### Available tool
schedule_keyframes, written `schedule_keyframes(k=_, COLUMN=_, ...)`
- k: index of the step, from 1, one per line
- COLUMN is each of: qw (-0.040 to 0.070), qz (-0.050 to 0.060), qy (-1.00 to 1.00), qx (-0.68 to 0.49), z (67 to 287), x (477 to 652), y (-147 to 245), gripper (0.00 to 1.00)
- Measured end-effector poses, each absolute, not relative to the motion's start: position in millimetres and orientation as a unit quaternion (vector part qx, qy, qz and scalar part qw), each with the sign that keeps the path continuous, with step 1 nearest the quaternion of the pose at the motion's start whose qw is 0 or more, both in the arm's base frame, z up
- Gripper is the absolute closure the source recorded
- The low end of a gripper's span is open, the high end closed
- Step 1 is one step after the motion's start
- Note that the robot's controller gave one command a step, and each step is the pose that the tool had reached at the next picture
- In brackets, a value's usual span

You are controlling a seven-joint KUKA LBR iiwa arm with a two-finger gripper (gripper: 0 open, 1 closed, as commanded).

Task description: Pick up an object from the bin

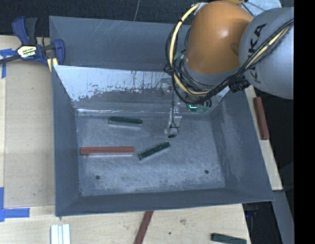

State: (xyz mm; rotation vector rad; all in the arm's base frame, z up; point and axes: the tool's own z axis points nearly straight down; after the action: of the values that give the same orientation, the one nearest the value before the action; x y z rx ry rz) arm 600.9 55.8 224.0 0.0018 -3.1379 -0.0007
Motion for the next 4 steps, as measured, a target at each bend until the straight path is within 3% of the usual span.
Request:
schedule_keyframes(k=1, qw=-0.002, qz=0.0, qy=-1.0, qx=0.0, z=228.2, x=602.4, y=55.4, gripper=0.0)
schedule_keyframes(k=2, qw=-0.005, qz=0.0, qy=-1.0, qx=0.019, z=178.3, x=592.8, y=44.8, gripper=0.0)
schedule_keyframes(k=3, qw=-0.003, qz=0.0, qy=-1.0, qx=-0.012, z=113.6, x=589.8, y=45.1, gripper=0.0)
schedule_keyframes(k=4, qw=-0.001, qz=0.0, qy=-1.0, qx=-0.016, z=73.9, x=590.3, y=43.4, gripper=0.0)
